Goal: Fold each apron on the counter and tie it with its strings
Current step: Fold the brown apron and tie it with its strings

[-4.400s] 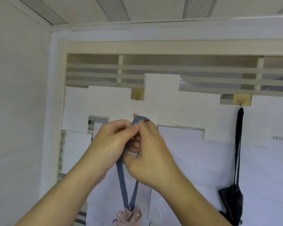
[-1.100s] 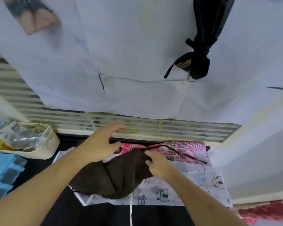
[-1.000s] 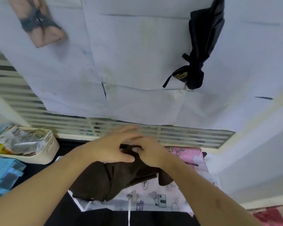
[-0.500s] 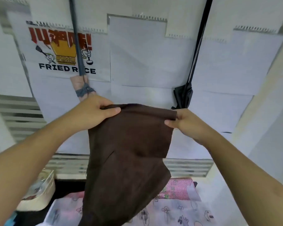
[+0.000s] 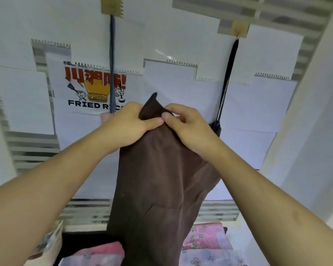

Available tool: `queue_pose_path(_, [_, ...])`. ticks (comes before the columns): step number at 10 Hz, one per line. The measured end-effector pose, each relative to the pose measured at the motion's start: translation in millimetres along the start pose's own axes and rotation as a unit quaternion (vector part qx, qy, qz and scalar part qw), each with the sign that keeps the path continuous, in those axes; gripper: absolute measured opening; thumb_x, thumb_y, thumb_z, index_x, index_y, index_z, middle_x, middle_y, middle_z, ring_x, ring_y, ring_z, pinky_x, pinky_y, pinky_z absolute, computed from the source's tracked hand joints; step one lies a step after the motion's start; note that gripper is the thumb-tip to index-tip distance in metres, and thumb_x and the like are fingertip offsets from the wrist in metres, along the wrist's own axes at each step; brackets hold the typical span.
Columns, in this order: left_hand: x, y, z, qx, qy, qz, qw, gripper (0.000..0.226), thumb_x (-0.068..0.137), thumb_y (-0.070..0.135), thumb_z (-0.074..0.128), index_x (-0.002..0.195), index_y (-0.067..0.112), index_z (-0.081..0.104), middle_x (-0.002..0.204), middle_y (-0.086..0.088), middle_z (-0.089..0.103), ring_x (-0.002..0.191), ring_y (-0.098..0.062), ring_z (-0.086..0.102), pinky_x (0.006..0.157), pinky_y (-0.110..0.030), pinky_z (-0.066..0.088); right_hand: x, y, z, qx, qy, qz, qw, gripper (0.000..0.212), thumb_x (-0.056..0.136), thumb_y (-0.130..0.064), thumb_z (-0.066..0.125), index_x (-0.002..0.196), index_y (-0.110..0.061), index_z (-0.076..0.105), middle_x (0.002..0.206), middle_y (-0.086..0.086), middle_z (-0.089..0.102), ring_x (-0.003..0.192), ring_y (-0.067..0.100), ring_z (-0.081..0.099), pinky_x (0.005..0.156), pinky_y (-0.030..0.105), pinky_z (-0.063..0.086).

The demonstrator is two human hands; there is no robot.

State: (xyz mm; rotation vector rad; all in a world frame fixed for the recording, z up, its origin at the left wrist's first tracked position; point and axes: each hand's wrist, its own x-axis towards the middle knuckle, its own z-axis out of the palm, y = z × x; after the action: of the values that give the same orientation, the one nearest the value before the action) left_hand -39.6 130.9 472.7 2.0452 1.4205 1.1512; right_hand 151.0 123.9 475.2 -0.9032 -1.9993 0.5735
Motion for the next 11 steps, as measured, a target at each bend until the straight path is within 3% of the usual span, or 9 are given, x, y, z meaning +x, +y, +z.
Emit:
queue_pose_path(1, [-10.9, -3.2, -6.6, 0.05, 0.011, 0.002, 0.999, 0.035, 0.096, 0.053, 0.064, 0.064, 0.041, 0.07, 0.058, 0.016, 0.065, 0.076, -0.023, 0.064, 0.081, -0.041, 0.044, -26.4, 16.4, -1.0, 0.032, -0.112, 0.088, 0.989, 0.046, 0.093, -0.024, 0.078, 0.133, -0.038, 0.06, 0.119, -0.015, 0.073, 0.107, 0.006, 0.071, 0.093, 0.028, 0.058])
queue_pose_path(2, [-18.9, -10.7, -17.1, 0.029, 0.027, -0.02, 0.999, 0.036, 0.102, 0.041, 0.063, 0.074, 0.02, 0.072, 0.073, -0.001, 0.07, 0.08, -0.029, 0.066, 0.076, -0.038, 0.045, -46.2, 49.1, 4.2, -0.157, -0.219, 0.18, 0.946, 0.018, 0.09, -0.027, 0.078, 0.105, -0.034, 0.071, 0.098, -0.017, 0.077, 0.09, 0.005, 0.074, 0.081, 0.028, 0.059])
queue_pose_path(3, [-24.0, -14.9, -31.5, 0.037, 0.031, -0.034, 0.998, 0.04, 0.102, 0.042, 0.063, 0.089, 0.005, 0.074, 0.083, -0.01, 0.072, 0.078, -0.022, 0.068, 0.069, -0.033, 0.048, -54.4, 79.9, -6.0, -0.2, -0.207, 0.241, 0.927, 0.015, 0.099, -0.026, 0.065, 0.091, -0.018, 0.075, 0.087, -0.004, 0.079, 0.084, 0.018, 0.076, 0.086, 0.041, 0.061])
queue_pose_path(5, [-16.1, -8.6, -64.6, 0.159, 0.02, -0.006, 0.987, 0.02, 0.102, 0.031, 0.064, 0.087, 0.022, 0.074, 0.085, -0.003, 0.073, 0.085, -0.024, 0.069, 0.069, -0.033, 0.048, -32.1, 54.9, -63.6, -0.315, -0.009, 0.093, 0.944, 0.015, 0.102, -0.016, 0.061, 0.1, -0.018, 0.076, 0.098, -0.003, 0.076, 0.1, 0.021, 0.069, 0.084, 0.029, 0.048])
queue_pose_path(6, [-10.9, 7.9, -83.2, 0.025, 0.275, 0.126, 0.953, 0.022, 0.101, 0.016, 0.059, 0.091, 0.033, 0.07, 0.089, 0.003, 0.072, 0.09, -0.015, 0.065, 0.077, -0.026, 0.051, -34.1, 2.3, -88.8, -0.385, 0.222, -0.066, 0.893, 0.022, 0.089, -0.009, 0.05, 0.1, -0.018, 0.067, 0.096, 0.007, 0.071, 0.095, 0.032, 0.064, 0.081, 0.042, 0.051])
queue_pose_path(7, [-33.2, -3.8, -56.5, 0.058, 0.253, 0.226, 0.939, 0.011, 0.102, 0.02, 0.06, 0.094, 0.022, 0.068, 0.078, 0.009, 0.062, 0.077, -0.004, 0.057, 0.071, -0.016, 0.046, -76.8, -9.3, -63.0, -0.508, 0.259, -0.124, 0.812, 0.031, 0.071, -0.003, 0.05, 0.096, -0.017, 0.062, 0.091, 0.009, 0.063, 0.084, 0.035, 0.059, 0.063, 0.042, 0.048])
queue_pose_path(8, [-63.1, -59.5, -7.1, 0.228, -0.28, -0.022, 0.932, 0.019, 0.095, 0.034, 0.063, 0.087, 0.019, 0.072, 0.086, 0.001, 0.071, 0.077, -0.007, 0.06, 0.082, -0.031, 0.051, -118.7, 36.6, -24.9, -0.501, -0.365, 0.189, 0.761, 0.012, 0.094, -0.021, 0.061, 0.102, -0.015, 0.068, 0.089, 0.001, 0.062, 0.085, 0.029, 0.062, 0.068, 0.038, 0.053])
queue_pose_path(9, [-61.6, -86.6, 13.8, 0.201, -0.304, -0.098, 0.926, 0.021, 0.1, 0.027, 0.064, 0.082, 0.022, 0.075, 0.088, -0.001, 0.077, 0.083, -0.013, 0.07, 0.084, -0.034, 0.052, -126.7, 70.3, -31.2, -0.407, -0.452, 0.285, 0.74, 0.014, 0.102, -0.03, 0.058, 0.101, -0.016, 0.062, 0.101, 0.002, 0.065, 0.086, 0.02, 0.056, 0.079, 0.034, 0.052])
queue_pose_path(11, [-33.3, -24.2, 16.2, 0.065, -0.095, -0.086, 0.99, 0.036, 0.1, 0.049, 0.063, 0.095, 0.016, 0.076, 0.09, 0.001, 0.076, 0.087, -0.018, 0.071, 0.073, -0.03, 0.051, -84.1, 67.6, -64.3, -0.484, -0.239, 0.224, 0.812, 0.015, 0.095, -0.028, 0.059, 0.099, -0.015, 0.066, 0.1, 0.001, 0.068, 0.097, 0.024, 0.067, 0.079, 0.039, 0.056])
